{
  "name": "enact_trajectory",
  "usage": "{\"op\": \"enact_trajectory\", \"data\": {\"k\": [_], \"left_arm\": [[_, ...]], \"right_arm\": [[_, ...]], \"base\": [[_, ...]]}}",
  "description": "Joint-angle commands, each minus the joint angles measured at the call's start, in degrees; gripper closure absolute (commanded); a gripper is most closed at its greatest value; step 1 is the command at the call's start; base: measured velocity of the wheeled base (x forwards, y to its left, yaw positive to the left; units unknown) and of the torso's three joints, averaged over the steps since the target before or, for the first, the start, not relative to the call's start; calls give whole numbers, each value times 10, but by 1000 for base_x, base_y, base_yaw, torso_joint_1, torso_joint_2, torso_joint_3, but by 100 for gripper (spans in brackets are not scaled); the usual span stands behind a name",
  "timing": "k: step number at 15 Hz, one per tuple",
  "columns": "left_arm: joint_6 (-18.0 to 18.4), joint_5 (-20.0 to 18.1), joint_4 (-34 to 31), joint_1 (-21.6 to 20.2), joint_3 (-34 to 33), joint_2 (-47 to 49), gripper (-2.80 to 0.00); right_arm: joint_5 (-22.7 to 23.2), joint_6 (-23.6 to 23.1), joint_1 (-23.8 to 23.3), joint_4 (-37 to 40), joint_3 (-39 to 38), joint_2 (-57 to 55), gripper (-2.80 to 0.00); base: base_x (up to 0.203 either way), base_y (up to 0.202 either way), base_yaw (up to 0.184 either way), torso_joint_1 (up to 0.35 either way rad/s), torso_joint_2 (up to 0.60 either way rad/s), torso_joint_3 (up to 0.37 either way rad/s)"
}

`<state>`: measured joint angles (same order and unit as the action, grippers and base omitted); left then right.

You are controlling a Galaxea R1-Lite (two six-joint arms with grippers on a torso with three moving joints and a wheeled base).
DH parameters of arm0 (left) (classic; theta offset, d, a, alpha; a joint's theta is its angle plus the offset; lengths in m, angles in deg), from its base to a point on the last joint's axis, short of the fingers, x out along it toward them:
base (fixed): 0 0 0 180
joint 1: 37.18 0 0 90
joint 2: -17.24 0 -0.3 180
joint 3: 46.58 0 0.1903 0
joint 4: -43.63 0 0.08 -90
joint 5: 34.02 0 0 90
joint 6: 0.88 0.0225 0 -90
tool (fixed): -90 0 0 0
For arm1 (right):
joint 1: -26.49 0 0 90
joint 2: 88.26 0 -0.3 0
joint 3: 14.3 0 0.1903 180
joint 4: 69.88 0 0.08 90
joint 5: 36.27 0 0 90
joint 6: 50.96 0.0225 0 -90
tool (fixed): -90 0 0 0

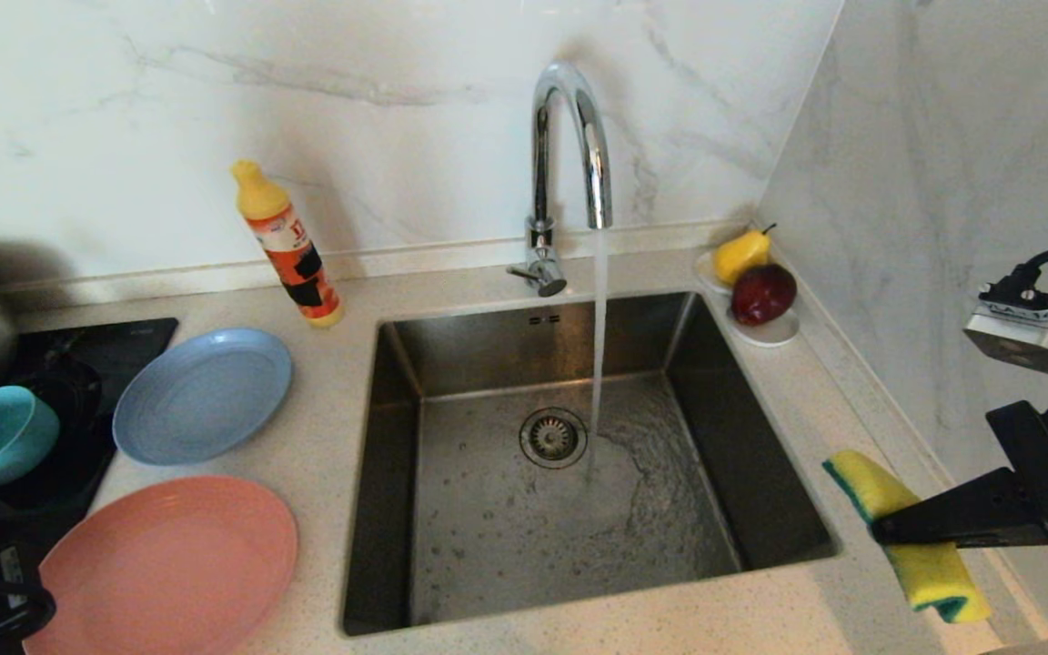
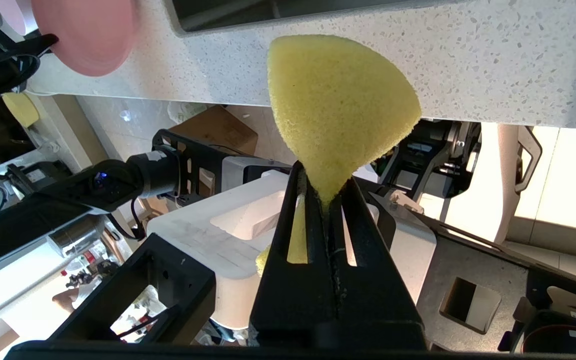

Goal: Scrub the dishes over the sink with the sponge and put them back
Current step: Place the plate on the table

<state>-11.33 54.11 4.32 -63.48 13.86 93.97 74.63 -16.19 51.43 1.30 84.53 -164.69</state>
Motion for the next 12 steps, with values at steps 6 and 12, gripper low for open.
{"op": "enact_trajectory", "data": {"k": [6,12], "left_arm": [[33,-25,71,-77,6,89,0],[44,-37,85,-101,32,116,0]], "right_arm": [[2,2,0,3,1,1,0],[2,2,1,3,2,1,0]], "base": [[0,0,0,0,0,0],[0,0,0,0,0,0]]}}
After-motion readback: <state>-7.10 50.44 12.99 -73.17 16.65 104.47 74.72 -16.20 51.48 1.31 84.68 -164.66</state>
